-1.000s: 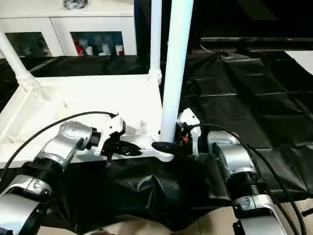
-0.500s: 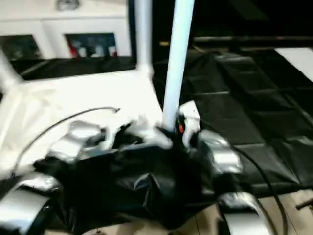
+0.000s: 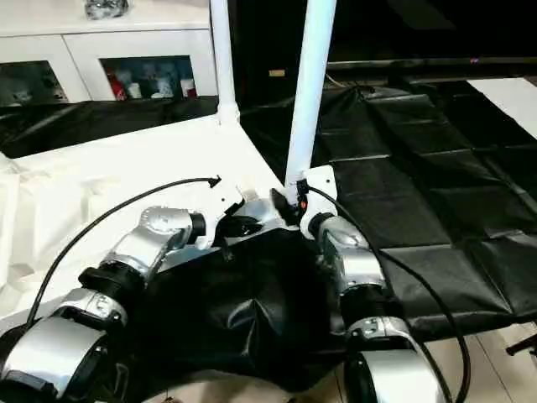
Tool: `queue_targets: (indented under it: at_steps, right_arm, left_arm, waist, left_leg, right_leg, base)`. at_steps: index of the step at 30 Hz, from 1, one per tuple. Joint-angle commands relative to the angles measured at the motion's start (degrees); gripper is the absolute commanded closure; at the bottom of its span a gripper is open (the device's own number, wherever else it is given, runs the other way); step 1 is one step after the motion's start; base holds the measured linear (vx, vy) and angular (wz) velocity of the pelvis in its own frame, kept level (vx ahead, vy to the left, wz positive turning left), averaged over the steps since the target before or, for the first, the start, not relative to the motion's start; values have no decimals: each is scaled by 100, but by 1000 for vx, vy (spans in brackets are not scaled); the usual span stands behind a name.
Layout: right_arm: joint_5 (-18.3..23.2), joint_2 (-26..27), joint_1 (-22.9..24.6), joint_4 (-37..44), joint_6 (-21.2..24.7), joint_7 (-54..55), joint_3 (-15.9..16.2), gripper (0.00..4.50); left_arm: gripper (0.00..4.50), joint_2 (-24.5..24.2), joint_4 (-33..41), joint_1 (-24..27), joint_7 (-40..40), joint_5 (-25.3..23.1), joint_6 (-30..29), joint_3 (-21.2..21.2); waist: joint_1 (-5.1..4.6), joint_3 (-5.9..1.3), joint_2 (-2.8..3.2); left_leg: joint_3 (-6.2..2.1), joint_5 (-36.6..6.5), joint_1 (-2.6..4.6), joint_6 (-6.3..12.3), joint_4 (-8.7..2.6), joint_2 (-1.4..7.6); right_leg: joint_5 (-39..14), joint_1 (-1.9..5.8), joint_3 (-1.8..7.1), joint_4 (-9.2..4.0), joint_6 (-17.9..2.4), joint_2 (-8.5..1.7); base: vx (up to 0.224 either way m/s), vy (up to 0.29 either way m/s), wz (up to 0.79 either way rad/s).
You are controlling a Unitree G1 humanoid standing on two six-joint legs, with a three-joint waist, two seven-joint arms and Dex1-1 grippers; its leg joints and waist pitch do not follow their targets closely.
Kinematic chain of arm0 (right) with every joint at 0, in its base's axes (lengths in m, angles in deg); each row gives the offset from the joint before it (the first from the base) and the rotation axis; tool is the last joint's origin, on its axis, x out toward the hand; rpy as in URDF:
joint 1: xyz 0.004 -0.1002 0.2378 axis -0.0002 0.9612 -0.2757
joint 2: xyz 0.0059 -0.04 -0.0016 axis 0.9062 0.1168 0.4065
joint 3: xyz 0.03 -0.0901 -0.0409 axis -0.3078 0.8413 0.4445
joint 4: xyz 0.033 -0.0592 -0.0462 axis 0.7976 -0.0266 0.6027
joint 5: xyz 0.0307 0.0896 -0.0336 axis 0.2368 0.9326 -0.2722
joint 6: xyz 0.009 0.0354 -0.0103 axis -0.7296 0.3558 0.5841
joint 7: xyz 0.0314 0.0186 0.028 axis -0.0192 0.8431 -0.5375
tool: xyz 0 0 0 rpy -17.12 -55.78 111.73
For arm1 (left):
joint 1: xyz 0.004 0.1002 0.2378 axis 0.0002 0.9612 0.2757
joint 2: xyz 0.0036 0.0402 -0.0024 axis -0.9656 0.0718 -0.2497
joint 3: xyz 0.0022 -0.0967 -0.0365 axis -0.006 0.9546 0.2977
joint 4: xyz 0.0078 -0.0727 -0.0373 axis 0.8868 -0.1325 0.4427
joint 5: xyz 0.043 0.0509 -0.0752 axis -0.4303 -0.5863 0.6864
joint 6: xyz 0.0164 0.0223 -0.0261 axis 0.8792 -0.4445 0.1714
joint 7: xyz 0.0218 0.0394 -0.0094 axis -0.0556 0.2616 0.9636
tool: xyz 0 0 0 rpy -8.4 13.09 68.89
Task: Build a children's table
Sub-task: Rotate leg to tighten
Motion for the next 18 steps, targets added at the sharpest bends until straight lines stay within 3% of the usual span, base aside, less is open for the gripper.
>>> queue_targets:
  at_steps: [1,4,9,18]
  right_arm:
    - [17,305,92,-1,55,-856,722,94]
    - [69,87,188,174,60,-1395,847,94]
    - [69,87,188,174,60,-1395,847,94]
    - [69,87,188,174,60,-1395,847,94]
  left_arm:
    - [450,255,403,-75,-325,357,413,-112]
    - [450,134,551,13,-536,427,391,-110]
    - [450,134,551,13,-536,427,391,-110]
    - [450,134,551,13,-536,427,391,-110]
  waist:
    - [42,-381,-143]
    - [44,-367,-135]
    - [39,-357,-128]
    - [46,-366,-130]
  left_leg:
    - [-38,-715,-36,639,-336,146]
    - [-34,-762,-40,672,-335,159]
    - [-43,-875,-14,521,-349,156]
    - [-39,-774,-19,551,-345,153]
  right_leg:
    - [-1440,370,330,-408,-1135,-386]
    - [-1506,361,333,-415,-1117,-383]
    - [-1874,337,330,-457,-1018,-386]
    - [-1713,339,333,-438,-1050,-383]
  base:
    - [0,0,0]
    - [0,0,0]
    - [0,0,0]
    - [0,0,0]
